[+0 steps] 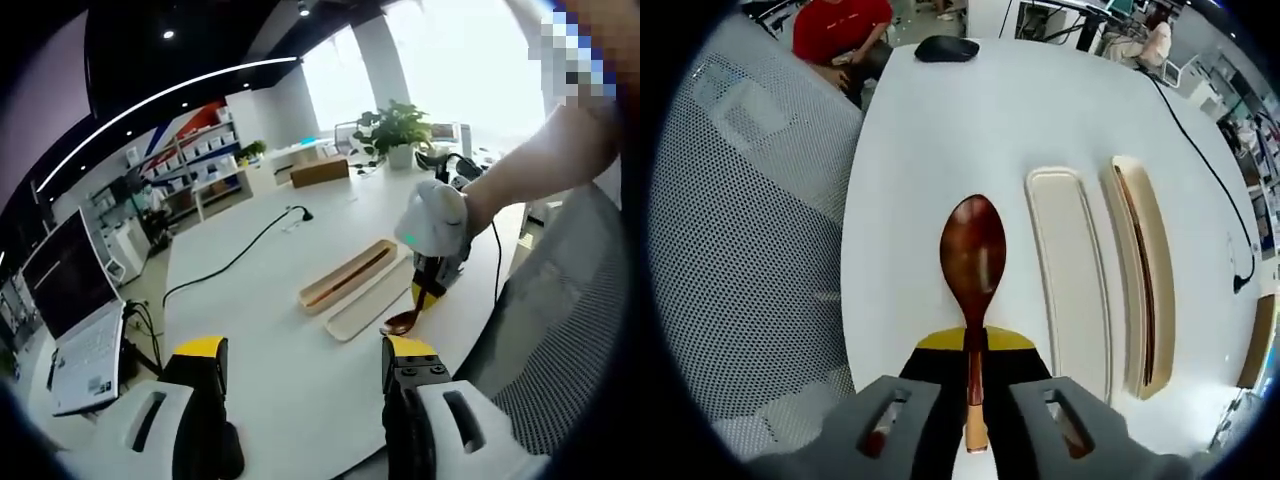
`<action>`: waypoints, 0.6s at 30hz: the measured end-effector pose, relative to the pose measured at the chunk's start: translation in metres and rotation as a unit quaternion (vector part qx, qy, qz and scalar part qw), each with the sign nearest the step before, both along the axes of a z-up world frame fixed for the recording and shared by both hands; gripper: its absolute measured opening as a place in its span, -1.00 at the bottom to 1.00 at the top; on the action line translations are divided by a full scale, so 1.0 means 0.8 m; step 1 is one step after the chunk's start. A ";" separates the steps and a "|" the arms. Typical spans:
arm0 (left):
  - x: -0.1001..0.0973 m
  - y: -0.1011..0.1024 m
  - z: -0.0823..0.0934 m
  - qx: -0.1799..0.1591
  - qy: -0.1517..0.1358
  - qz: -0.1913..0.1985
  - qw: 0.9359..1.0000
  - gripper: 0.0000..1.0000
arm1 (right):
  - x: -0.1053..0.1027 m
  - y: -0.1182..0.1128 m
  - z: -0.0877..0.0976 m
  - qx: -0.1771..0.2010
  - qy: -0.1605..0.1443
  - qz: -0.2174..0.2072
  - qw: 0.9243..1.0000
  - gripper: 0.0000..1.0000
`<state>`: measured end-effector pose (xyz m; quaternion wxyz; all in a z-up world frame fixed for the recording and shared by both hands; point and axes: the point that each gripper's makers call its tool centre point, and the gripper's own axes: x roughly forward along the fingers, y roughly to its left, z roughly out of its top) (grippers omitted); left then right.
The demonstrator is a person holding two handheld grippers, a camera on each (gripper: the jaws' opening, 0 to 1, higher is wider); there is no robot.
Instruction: Arrange the utensils inside the cutlery case until each visible utensil rests in its matching compartment.
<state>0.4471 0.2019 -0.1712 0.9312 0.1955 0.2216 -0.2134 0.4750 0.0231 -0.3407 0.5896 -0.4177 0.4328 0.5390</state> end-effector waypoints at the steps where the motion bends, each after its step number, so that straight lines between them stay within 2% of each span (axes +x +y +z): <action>1: 0.000 0.000 0.000 0.000 0.000 0.000 1.000 0.29 | 0.003 -0.002 0.002 -0.001 -0.002 -0.001 1.000 -1.00; 7: -0.001 0.000 0.000 0.001 0.000 -0.001 1.000 0.29 | 0.023 -0.014 0.014 -0.010 -0.016 -0.003 1.000 -1.00; 18: -0.001 0.001 0.000 -0.001 0.001 0.001 1.000 0.29 | 0.076 -0.020 0.047 -0.010 -0.051 -0.010 0.999 -1.00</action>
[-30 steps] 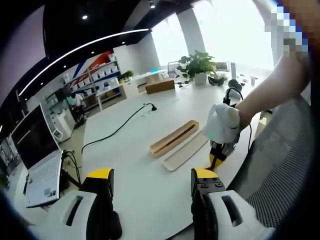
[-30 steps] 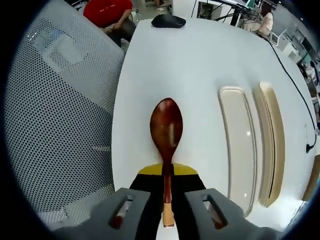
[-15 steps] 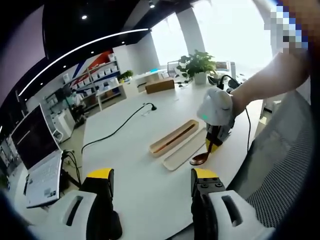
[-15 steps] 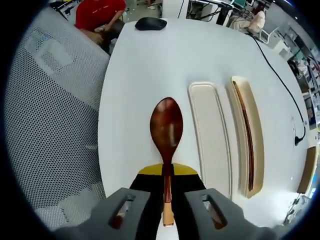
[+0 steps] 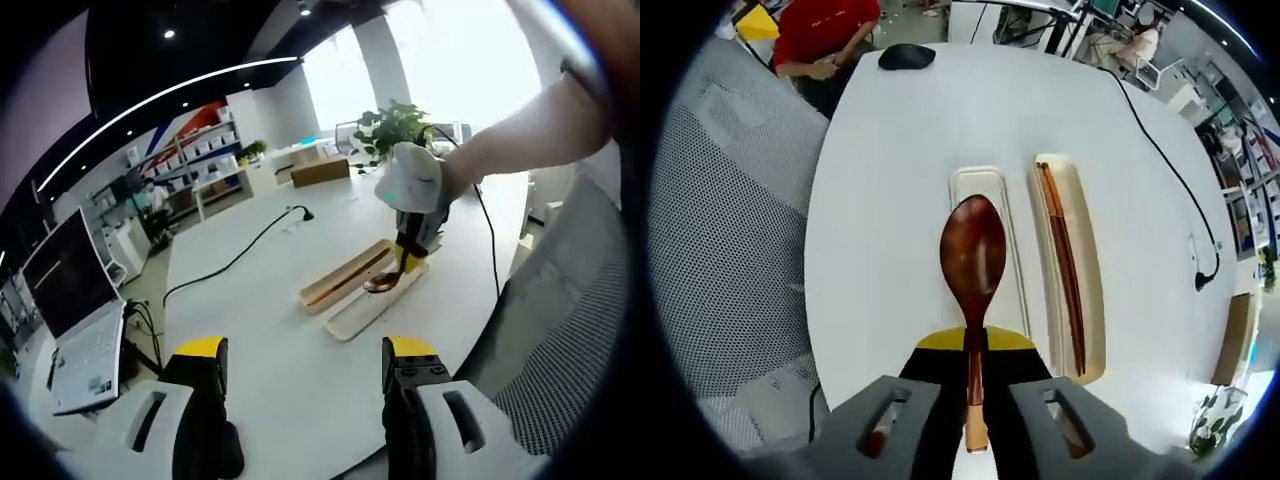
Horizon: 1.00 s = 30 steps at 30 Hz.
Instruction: Arrange the utensils inside the cutlery case until each visible utensil rests in its matching compartment.
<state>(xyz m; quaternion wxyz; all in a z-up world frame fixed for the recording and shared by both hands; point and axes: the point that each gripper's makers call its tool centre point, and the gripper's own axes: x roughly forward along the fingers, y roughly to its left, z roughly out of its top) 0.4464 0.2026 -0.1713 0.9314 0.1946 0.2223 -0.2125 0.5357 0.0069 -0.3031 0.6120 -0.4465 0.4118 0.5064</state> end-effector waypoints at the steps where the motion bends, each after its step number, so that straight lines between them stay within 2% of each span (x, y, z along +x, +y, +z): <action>1: 0.000 0.000 0.000 0.000 0.000 0.000 1.000 0.29 | 0.001 0.000 0.001 -0.001 0.000 0.000 1.000 -1.00; 13: 0.001 0.001 0.000 -0.004 0.001 0.003 1.000 0.29 | 0.038 0.009 0.012 -0.008 -0.016 0.008 1.000 -1.00; 21: 0.001 0.000 -0.003 -0.002 0.007 0.000 1.000 0.29 | 0.039 0.013 0.008 -0.008 -0.014 0.014 1.000 -1.00; 30: 0.000 -0.002 -0.008 0.003 0.017 -0.007 1.000 0.29 | 0.038 -0.004 0.005 -0.014 -0.011 0.009 1.000 -1.00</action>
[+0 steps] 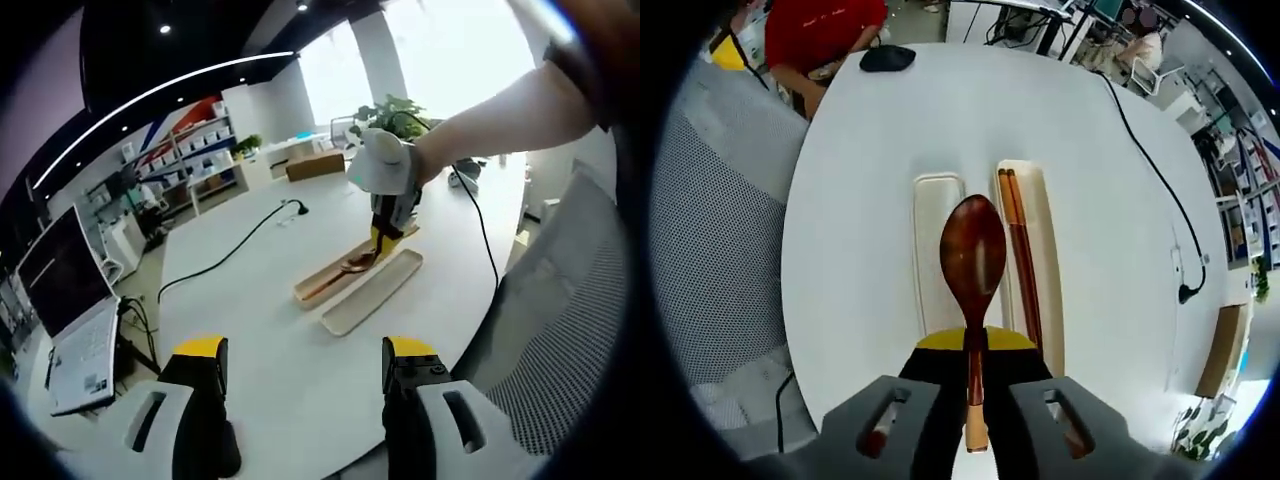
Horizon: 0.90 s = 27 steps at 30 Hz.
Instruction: Arrange the utensils inside the cutlery case until each visible utensil rests in its matching compartment.
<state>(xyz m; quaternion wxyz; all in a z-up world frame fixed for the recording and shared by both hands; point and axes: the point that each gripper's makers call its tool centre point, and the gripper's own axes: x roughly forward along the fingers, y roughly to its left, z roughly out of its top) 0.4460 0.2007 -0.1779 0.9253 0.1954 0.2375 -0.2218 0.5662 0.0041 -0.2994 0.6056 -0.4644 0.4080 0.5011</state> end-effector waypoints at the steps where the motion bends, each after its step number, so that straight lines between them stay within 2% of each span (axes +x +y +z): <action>1: 0.000 0.000 -0.001 -0.001 0.001 -0.001 1.000 0.29 | 0.000 -0.002 0.000 -0.001 0.000 -0.001 1.000 -1.00; 6: -0.004 -0.003 -0.006 0.004 0.011 -0.009 1.000 0.28 | -0.005 -0.009 0.010 0.007 -0.004 -0.013 1.000 -1.00; 10: -0.009 -0.014 -0.016 0.010 0.031 -0.031 0.999 0.28 | -0.018 -0.011 0.015 0.017 -0.007 -0.013 1.000 -0.99; 18: -0.010 -0.011 -0.013 0.027 0.023 -0.031 0.999 0.29 | -0.040 -0.013 0.012 0.031 -0.010 -0.014 0.999 -0.99; 24: -0.010 -0.012 -0.010 0.020 0.017 -0.027 0.999 0.29 | -0.044 -0.015 0.018 0.034 -0.014 -0.017 0.999 -0.99; 27: -0.010 -0.012 -0.010 0.019 0.019 -0.024 0.999 0.29 | -0.042 -0.012 0.022 0.047 -0.017 -0.021 0.999 -0.99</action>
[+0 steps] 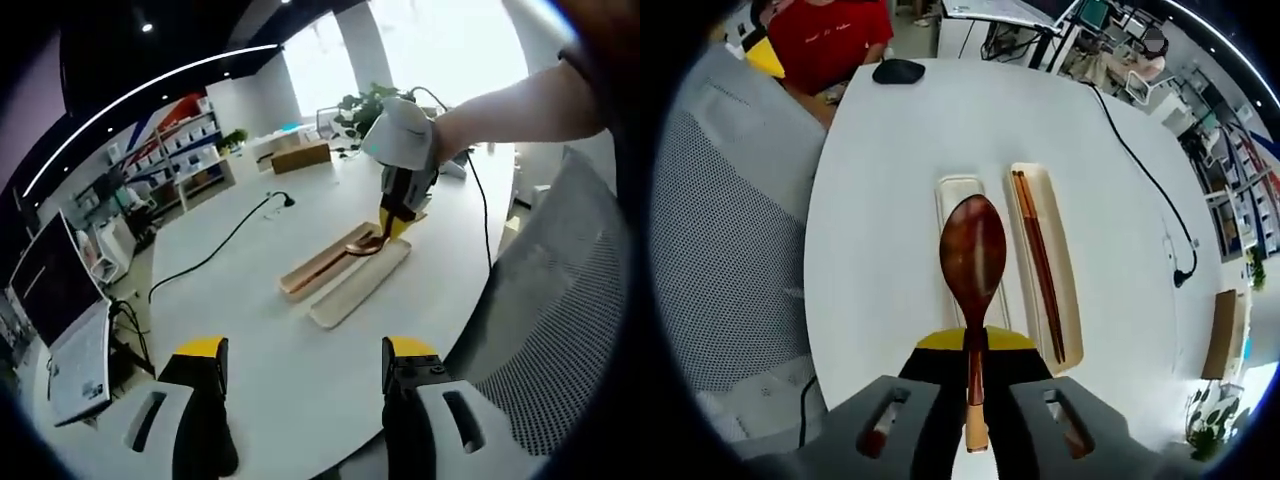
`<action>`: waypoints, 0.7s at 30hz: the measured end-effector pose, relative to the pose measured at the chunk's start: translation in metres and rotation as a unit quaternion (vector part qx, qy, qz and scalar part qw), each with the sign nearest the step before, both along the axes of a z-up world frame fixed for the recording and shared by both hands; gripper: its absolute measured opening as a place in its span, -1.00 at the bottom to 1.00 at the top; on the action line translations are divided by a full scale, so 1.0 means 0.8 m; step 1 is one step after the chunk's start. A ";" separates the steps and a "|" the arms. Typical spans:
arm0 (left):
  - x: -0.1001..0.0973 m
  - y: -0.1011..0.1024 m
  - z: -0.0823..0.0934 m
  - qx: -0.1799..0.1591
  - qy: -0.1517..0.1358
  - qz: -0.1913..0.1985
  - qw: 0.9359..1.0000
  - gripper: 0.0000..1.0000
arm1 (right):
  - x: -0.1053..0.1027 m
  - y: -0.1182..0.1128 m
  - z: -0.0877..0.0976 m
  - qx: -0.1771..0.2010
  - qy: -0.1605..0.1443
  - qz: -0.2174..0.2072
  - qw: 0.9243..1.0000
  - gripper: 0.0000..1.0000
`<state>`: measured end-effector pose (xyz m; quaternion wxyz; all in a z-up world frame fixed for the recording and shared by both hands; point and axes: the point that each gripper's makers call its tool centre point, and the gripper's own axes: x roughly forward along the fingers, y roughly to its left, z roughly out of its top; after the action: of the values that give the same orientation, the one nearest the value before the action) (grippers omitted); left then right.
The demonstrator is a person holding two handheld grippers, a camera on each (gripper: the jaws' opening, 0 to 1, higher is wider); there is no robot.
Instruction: Arrange the utensils inside the cutlery case until each visible utensil rests in its matching compartment.
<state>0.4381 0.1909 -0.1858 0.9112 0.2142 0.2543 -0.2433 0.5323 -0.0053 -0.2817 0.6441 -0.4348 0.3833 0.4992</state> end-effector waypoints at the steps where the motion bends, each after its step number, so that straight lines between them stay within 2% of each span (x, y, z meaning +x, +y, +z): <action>1: 0.000 -0.002 0.000 -0.002 0.003 -0.001 1.000 0.29 | 0.000 -0.001 -0.001 0.002 0.004 -0.001 1.000 -0.99; 5: -0.001 -0.004 -0.005 0.006 0.010 -0.007 1.000 0.28 | 0.007 -0.007 0.001 -0.001 0.000 -0.005 1.000 -0.99; 15: 0.002 -0.003 -0.006 -0.005 0.013 -0.002 1.000 0.28 | 0.019 -0.003 0.000 0.006 -0.005 -0.002 1.000 -0.99; 18: 0.003 -0.004 -0.007 0.011 0.011 -0.005 1.000 0.29 | 0.033 0.002 0.004 0.009 -0.007 -0.005 1.000 -0.99; 19: 0.003 -0.006 -0.007 0.025 0.007 -0.016 1.000 0.28 | 0.036 0.004 0.006 0.010 -0.010 -0.001 1.000 -0.99; 21: -0.001 -0.011 -0.011 0.029 0.014 -0.025 0.999 0.28 | 0.045 0.008 0.008 0.010 -0.011 0.006 1.000 -0.99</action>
<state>0.4377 0.1818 -0.1947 0.8947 0.2430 0.2686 -0.2612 0.5684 0.0014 -0.2753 0.6497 -0.4363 0.3681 0.5020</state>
